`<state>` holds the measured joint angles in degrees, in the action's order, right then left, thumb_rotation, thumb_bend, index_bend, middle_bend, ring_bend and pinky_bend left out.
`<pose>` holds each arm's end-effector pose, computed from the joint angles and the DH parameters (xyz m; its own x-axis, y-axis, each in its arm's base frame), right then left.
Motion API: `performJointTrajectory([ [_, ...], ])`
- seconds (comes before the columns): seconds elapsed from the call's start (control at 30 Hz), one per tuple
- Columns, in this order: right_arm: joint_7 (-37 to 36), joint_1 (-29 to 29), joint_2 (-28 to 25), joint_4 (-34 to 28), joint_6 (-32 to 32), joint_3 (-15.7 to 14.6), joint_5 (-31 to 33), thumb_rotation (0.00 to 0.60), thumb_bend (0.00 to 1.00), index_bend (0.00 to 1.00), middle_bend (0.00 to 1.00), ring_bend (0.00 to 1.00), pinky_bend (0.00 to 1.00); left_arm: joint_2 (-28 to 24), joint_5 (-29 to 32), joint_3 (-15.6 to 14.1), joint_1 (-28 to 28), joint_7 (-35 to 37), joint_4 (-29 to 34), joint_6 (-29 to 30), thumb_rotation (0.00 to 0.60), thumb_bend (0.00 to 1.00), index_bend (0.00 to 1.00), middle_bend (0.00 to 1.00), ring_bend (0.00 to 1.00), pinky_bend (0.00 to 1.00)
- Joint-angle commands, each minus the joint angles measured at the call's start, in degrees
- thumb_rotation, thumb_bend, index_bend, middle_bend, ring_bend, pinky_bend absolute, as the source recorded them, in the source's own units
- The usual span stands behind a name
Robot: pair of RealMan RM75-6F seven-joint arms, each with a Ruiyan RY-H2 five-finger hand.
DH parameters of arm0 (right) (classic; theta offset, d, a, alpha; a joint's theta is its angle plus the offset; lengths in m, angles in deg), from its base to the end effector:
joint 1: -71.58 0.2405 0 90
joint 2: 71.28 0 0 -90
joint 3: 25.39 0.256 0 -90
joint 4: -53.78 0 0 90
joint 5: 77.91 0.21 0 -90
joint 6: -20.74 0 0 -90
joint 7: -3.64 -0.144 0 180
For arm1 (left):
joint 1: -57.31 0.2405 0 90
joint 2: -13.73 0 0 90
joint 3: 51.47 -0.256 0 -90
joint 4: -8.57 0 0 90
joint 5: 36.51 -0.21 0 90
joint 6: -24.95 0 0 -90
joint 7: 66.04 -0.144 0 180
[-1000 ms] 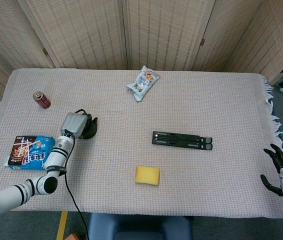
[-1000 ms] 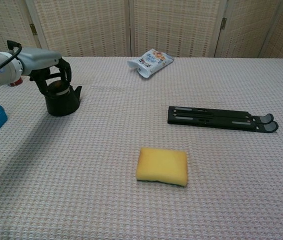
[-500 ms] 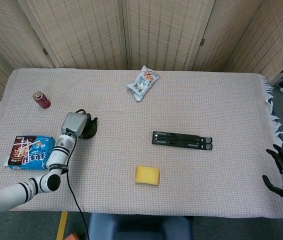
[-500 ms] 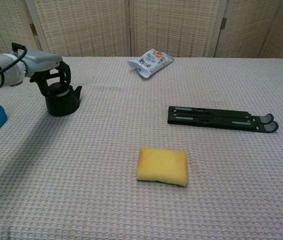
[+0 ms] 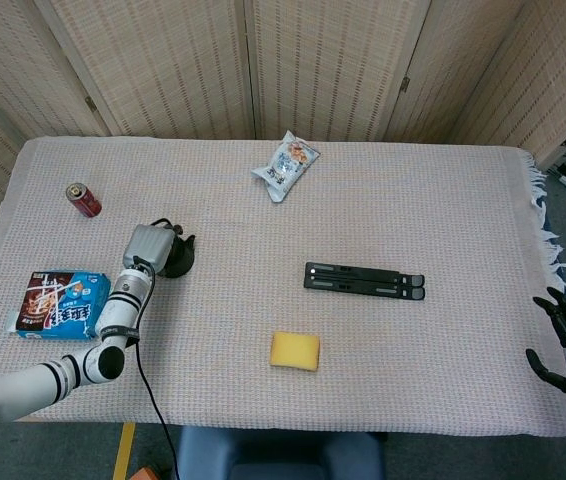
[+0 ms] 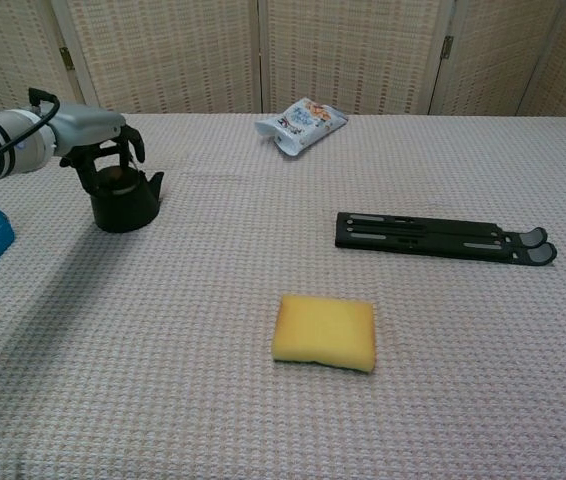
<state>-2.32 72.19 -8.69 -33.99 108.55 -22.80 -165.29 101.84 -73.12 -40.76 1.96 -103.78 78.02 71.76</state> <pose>-0.3348 -0.1569 0.1803 0.3999 0.0161 0.9164 -0.9161 0.0367 0.3992 -0.1662 0.4334 0.0121 0.6631 0.2631 0.7008 0.7477 -0.1872 -0.6371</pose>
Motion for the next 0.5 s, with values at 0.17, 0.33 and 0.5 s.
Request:
performJointTrajectory([
  [0.17, -0.03, 0.04, 0.08, 0.12, -0.08, 0.01, -0.03, 0.600, 0.34, 0.15, 0.12, 0.21, 0.09, 0.01, 0.65, -0.45, -0.22, -0.12, 0.39, 0.48, 0.600, 0.27, 0.13, 0.23, 0.76, 0.73],
  [0.33, -0.02, 0.01, 0.01, 0.09, 0.00, 0.00, -0.10, 0.600, 0.34, 0.16, 0.12, 0.21, 0.09, -0.47, 1.07, -0.66, -0.28, -0.21, 1.30, 0.83, 0.600, 0.27, 0.10, 0.21, 0.76, 0.73],
  [0.5, 0.02, 0.01, -0.06, -0.02, 0.02, 0.01, -0.15, 0.600, 0.34, 0.15, 0.12, 0.21, 0.09, -1.87, 0.07, -0.68, 0.40, 0.77, 4.14, 2.43, 0.600, 0.27, 0.08, 0.20, 0.76, 0.73],
])
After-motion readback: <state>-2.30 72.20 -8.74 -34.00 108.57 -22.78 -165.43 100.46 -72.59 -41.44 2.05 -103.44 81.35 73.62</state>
